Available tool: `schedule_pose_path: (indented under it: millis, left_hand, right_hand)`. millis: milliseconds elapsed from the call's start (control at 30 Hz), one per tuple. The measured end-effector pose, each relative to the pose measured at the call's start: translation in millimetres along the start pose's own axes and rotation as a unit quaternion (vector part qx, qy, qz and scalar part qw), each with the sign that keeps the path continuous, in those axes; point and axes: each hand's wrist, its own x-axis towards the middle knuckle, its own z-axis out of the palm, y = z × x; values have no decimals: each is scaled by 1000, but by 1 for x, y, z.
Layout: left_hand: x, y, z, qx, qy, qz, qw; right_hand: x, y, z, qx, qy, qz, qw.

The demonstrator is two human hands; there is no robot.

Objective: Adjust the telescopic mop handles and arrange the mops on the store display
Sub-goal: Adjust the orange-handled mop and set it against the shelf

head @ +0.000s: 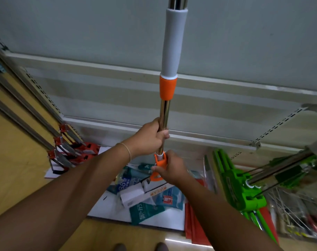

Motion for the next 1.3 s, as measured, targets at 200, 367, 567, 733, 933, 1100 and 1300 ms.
schedule_pose_path:
  millis: [200,367,567,733,933,1100,1300]
  left_hand:
    - [13,3,7,-5,-10,-4,1000]
    - [24,3,12,6,6,-11,1000]
    - [35,1,10,30,44,-20,998]
    - [42,-4,3,35,55,-24,998]
    - [49,-5,-15,36,3,-34,999]
    - [50,-7,-17,39,6,-38,998]
    - [45,-6,-14,36,21,-63,997]
  right_hand:
    - [11,1,4,34,45,33,998]
    - [24,-2,5,63,70,71,993]
    - [43,-9,2,87,70,81,990]
    - [54,-18,7,100,72,86,989]
    - [62,-28,9,137,77,96,983]
    - [67,-35,6,149,71,102,981]
    - [54,-33,0,166,17,95,981]
